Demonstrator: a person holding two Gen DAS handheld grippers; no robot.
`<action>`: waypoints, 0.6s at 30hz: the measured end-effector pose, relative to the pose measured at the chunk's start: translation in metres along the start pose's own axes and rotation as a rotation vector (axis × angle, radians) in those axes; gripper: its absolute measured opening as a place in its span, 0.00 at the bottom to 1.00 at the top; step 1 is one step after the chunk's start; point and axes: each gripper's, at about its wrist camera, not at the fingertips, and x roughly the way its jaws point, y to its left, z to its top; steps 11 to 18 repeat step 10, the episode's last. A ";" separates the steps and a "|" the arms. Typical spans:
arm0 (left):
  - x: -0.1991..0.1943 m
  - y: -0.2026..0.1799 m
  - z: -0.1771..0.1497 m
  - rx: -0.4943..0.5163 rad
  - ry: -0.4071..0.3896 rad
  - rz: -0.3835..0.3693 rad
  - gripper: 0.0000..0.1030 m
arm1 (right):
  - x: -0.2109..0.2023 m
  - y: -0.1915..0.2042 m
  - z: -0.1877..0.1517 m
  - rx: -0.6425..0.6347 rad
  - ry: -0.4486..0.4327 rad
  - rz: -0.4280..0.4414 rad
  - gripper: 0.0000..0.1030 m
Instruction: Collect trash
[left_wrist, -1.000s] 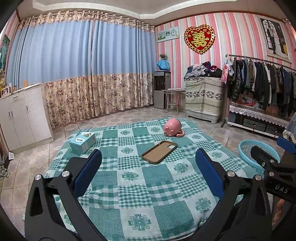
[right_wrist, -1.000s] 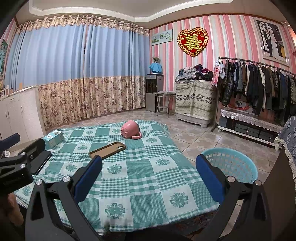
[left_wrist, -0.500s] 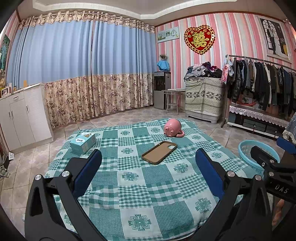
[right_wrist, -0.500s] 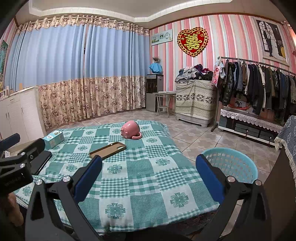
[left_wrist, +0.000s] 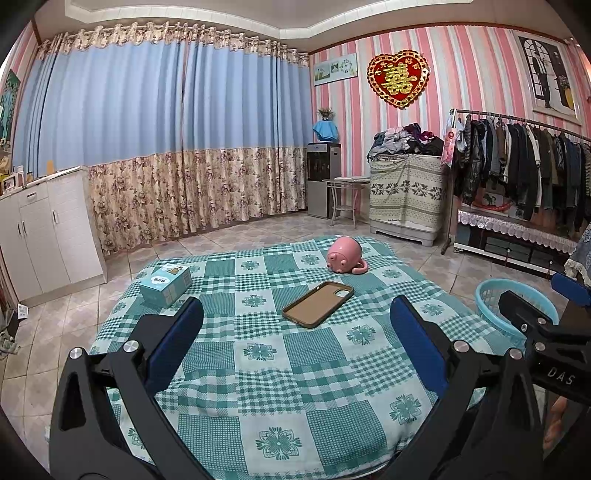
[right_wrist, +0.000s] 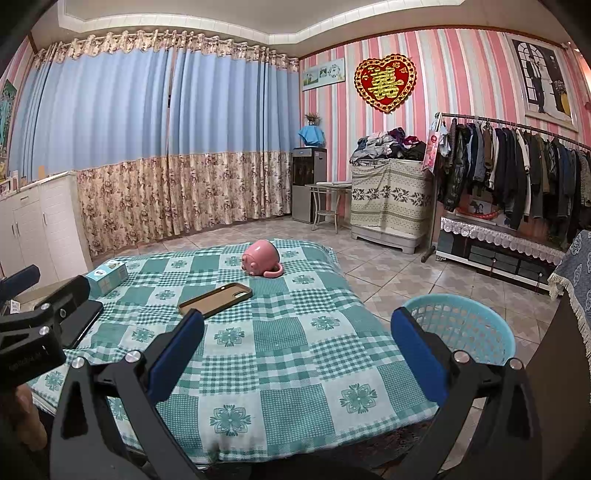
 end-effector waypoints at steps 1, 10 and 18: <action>0.000 0.000 0.000 0.000 0.000 0.000 0.95 | 0.000 0.000 0.000 0.000 0.000 0.001 0.96; 0.001 0.001 0.003 0.001 -0.004 0.005 0.95 | 0.000 0.000 0.000 0.001 0.001 0.000 0.96; 0.001 0.001 0.003 0.001 -0.004 0.005 0.95 | 0.000 0.000 0.000 0.001 0.001 0.000 0.96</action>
